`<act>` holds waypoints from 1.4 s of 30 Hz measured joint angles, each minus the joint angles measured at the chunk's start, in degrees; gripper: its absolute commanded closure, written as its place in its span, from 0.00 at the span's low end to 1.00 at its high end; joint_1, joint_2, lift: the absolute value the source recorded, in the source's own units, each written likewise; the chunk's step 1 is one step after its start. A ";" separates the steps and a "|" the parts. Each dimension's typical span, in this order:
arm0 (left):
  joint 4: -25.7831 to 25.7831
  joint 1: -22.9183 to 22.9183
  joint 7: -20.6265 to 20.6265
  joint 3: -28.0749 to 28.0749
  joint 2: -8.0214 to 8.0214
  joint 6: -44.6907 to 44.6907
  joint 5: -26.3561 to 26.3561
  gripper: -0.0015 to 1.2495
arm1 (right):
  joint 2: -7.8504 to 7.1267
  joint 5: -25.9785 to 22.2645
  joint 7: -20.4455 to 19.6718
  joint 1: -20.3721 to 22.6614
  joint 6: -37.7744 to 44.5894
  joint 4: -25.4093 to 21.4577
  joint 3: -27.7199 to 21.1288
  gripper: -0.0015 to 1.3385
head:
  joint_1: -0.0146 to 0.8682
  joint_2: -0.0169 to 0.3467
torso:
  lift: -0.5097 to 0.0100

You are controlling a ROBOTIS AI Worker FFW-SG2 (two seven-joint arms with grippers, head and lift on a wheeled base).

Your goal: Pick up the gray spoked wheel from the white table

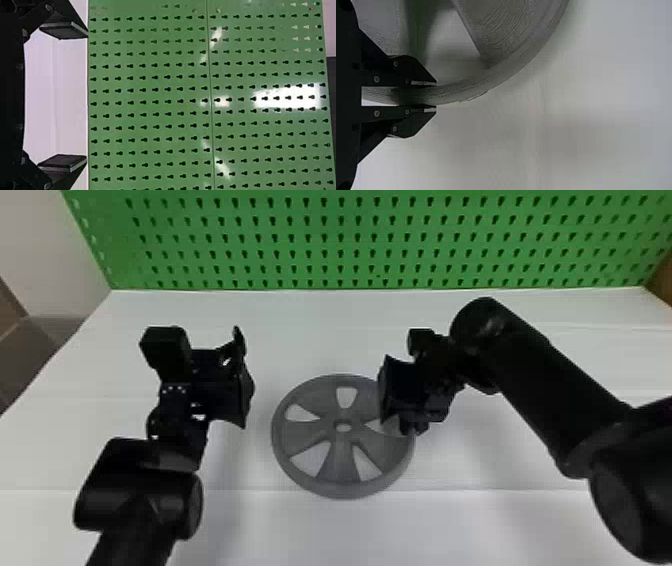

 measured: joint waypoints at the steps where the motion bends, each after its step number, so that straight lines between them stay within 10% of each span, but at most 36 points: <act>1: 0.00 -0.01 0.02 -0.01 0.00 0.00 0.00 0.14 | 0.00 0.04 0.00 0.00 0.07 0.00 0.02 0.91 | 0.89 0.23 | 0.82; 26: 0.07 -0.01 0.14 0.05 0.00 0.00 0.04 0.14 | 0.00 -0.21 0.00 -0.47 0.78 -0.44 -0.08 0.92 | 0.89 0.23 | 0.82; 42: -0.10 0.70 0.13 0.66 0.00 -0.39 0.10 0.14 | 0.00 8.31 0.00 4.23 -0.56 -17.57 -4.21 0.93 | 0.89 0.23 | 0.82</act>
